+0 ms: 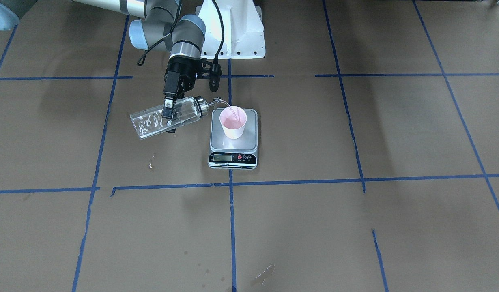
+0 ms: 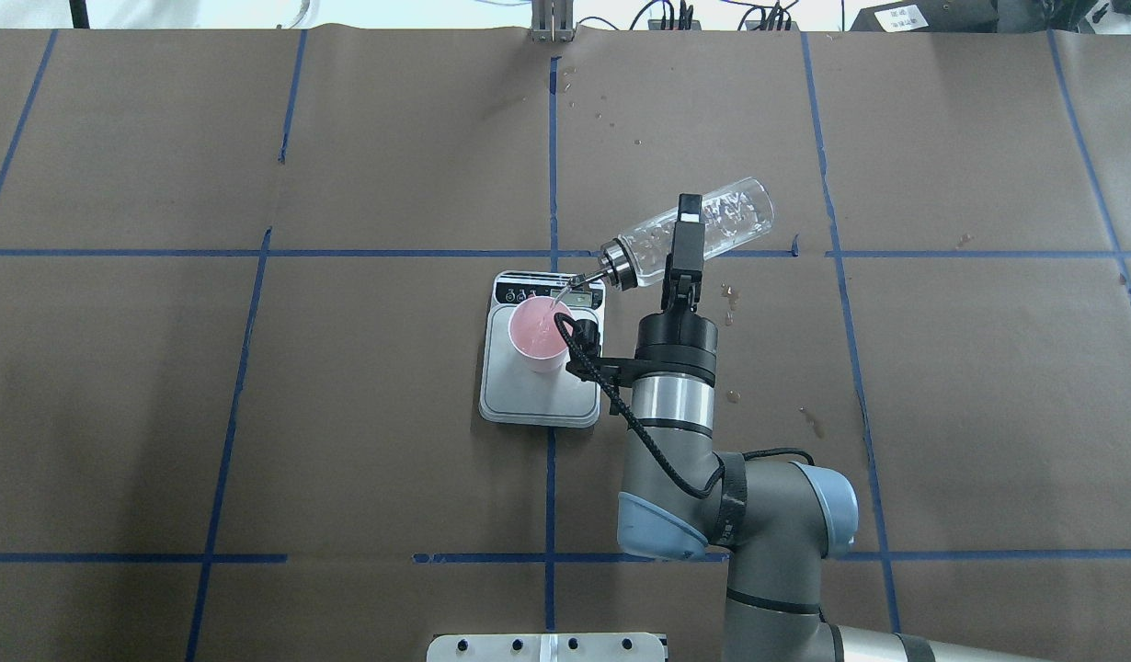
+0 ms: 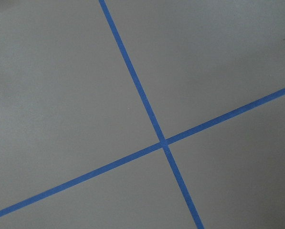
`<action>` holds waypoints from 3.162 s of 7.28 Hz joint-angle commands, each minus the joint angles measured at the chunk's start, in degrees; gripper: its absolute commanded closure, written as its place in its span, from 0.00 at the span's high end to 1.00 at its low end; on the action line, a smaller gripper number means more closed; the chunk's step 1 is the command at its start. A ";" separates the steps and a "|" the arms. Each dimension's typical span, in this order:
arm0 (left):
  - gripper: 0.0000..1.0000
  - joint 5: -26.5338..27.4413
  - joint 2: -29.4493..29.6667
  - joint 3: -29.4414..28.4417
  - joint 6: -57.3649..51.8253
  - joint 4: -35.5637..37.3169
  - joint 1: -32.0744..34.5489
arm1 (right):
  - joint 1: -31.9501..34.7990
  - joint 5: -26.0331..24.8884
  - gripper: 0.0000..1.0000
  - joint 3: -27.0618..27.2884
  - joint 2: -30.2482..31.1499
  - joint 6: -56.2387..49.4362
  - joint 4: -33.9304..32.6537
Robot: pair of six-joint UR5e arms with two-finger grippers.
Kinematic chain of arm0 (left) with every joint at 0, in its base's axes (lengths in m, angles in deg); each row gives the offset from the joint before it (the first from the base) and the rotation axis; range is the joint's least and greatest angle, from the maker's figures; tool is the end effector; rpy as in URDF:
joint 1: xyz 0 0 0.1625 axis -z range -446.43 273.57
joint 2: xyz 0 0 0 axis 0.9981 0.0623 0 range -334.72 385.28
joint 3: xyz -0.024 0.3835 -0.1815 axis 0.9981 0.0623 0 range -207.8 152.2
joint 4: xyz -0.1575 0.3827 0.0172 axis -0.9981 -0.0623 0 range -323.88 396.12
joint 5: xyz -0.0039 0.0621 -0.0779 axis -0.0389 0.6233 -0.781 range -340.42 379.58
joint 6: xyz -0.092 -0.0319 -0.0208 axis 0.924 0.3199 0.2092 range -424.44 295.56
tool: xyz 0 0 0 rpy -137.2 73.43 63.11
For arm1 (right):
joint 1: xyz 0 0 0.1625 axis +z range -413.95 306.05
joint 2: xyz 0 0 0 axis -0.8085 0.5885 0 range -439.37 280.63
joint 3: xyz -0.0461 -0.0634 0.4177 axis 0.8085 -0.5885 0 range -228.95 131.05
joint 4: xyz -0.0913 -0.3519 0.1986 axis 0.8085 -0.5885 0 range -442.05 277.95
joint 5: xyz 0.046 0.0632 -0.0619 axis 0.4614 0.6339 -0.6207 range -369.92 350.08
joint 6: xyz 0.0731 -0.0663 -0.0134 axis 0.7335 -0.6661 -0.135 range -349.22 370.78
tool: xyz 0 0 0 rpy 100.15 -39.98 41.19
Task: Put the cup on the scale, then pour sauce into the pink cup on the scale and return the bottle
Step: 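Tilt the jar upright and move it back toward its spot, then lower the jar with the right gripper onto the table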
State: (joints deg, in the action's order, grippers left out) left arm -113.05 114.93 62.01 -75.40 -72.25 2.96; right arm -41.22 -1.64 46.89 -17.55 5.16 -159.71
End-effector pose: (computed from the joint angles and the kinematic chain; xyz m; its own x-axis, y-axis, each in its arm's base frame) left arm -0.0606 -0.5075 0.6304 0.7182 0.3924 -0.5747 -0.1496 0.8936 0.4233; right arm -0.5390 -0.3595 0.2553 0.6608 0.0023 -0.7506 0.7415 0.1531 0.6533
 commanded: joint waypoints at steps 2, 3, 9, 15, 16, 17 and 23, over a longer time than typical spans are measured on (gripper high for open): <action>1.00 0.00 -0.43 0.98 0.07 0.09 0.00 | -0.25 2.44 0.00 0.48 -0.21 11.83 0.14; 1.00 0.00 -0.35 1.33 0.07 1.05 0.00 | -0.25 3.84 0.00 1.87 -0.21 15.44 0.14; 1.00 -0.09 -0.96 3.88 0.16 4.57 0.00 | 0.01 14.47 0.00 15.55 4.85 44.60 0.14; 1.00 -0.35 -1.23 4.84 0.07 4.31 0.00 | 9.84 37.92 0.00 24.82 17.34 64.25 0.14; 1.00 -0.44 -1.23 5.28 0.07 4.39 0.00 | 10.64 39.35 0.00 24.74 19.72 66.95 0.05; 1.00 -0.53 -1.23 5.81 0.07 4.48 0.00 | 10.74 40.06 0.00 24.56 20.61 72.98 0.05; 1.00 -0.44 -1.14 6.34 0.16 4.40 -0.09 | 12.58 45.16 0.00 19.05 23.61 91.14 0.14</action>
State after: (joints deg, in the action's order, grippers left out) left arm -113.49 113.78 68.32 -75.26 -67.85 2.95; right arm -28.73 43.53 68.26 5.90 95.29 -159.64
